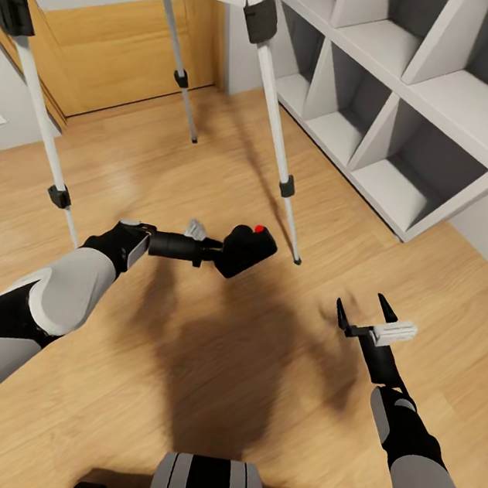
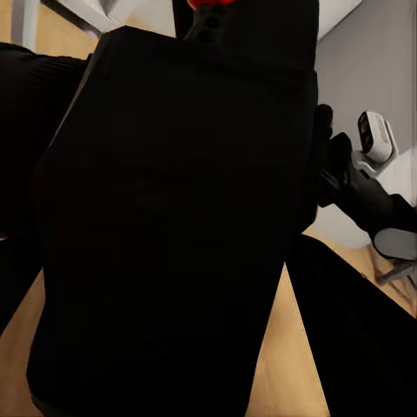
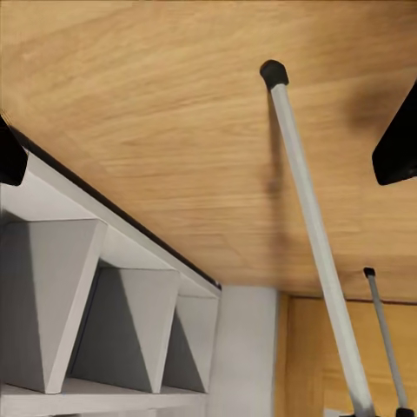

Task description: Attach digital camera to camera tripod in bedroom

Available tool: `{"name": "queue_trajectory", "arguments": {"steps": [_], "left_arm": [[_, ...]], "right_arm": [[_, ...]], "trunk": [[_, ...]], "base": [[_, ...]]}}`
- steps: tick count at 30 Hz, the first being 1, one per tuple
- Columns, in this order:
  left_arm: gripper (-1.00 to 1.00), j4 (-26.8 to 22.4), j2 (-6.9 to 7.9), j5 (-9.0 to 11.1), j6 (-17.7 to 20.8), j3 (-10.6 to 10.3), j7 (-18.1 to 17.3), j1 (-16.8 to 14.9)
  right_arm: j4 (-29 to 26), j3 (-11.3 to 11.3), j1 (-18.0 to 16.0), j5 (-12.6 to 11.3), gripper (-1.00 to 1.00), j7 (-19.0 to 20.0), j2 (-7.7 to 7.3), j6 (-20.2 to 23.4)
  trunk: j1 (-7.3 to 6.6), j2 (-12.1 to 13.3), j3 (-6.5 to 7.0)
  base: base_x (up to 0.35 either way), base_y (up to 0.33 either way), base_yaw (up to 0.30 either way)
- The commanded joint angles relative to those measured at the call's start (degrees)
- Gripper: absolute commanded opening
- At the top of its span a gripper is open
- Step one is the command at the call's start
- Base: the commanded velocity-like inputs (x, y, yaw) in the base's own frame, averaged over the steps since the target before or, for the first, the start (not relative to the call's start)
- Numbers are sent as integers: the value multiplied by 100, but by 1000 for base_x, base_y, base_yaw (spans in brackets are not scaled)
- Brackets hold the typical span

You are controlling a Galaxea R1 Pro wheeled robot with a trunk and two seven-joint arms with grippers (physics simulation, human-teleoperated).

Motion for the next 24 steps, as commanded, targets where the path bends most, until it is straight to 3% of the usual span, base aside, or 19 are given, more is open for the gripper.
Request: {"name": "queue_trajectory", "arguments": {"steps": [1, 7, 8, 11, 17, 24], "left_arm": [[-100, -10, -5, -55, 55, 64, -41, -1], [-100, -11, -7, -55, 459, 110, -66, -1], [-100, -11, 19, -55, 862, 119, -69, -1], [-100, -5, 172, -55, 1090, 142, -174, 2], [-100, 9, 209, -55, 1135, 188, -446, 37], [-100, 62, 275, -55, 1147, 436, -547, 74]], "right_arm": [[3, -20, -4, 2, 100, 38, 3, -16], [3, -20, -4, 2, 100, 38, 3, -13], [3, -20, -4, 2, 100, 35, 3, -11], [3, -23, -4, 2, 100, 26, -1, -5], [3, -32, -4, -7, 100, 21, -1, 22], [3, -37, -4, -14, 100, 13, 2, 48]], "trunk": [[-3, 0, 20], [-19, 8, 153], [-21, 10, 175], [-29, 14, 241], [-44, 22, 374], [-62, 31, 529]], "base": [[0, 0, 0], [0, 0, 0], [0, 0, 0], [0, 0, 0], [0, 0, 0], [0, 0, 0]]}}
